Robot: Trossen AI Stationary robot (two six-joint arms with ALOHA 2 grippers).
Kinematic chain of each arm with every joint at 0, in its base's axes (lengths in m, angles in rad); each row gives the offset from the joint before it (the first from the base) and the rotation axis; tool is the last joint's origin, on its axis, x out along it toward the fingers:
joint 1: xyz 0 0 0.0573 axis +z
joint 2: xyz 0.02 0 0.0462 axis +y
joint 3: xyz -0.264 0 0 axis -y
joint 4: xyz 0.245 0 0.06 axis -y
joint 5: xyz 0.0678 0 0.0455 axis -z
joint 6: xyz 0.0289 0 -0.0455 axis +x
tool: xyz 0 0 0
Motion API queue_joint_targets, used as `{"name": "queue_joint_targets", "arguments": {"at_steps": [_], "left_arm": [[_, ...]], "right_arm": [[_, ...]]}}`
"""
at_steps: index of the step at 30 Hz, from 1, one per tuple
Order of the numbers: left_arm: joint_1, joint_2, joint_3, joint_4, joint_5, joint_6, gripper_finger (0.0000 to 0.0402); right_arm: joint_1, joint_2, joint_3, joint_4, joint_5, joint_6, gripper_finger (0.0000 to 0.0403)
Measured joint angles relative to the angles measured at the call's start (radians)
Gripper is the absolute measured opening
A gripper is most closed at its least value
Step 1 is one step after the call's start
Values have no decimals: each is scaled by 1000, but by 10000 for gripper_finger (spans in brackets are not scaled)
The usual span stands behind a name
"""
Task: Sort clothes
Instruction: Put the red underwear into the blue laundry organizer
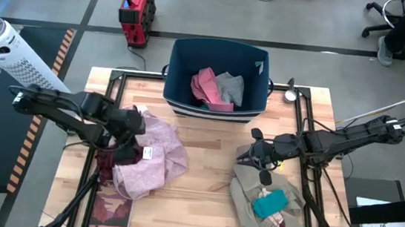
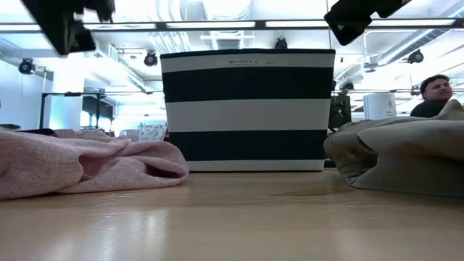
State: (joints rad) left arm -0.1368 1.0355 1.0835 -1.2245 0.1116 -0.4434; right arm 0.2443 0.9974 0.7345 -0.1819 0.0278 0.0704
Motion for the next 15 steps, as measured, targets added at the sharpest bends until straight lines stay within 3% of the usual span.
{"name": "queue_joint_targets", "arguments": {"at_steps": [5, 10, 15], "left_arm": [[0, 1, -140, 2, -25, 14, 36], [0, 1, -301, 17, -74, 15, 108], [0, 1, -433, 139, -76, 19, 184]], "right_arm": [[0, 0, 0, 0, 0, 0, 75], [0, 0, 0, -1, 0, 0, 83], [0, 0, 0, -1, 0, 0, 82]]}}
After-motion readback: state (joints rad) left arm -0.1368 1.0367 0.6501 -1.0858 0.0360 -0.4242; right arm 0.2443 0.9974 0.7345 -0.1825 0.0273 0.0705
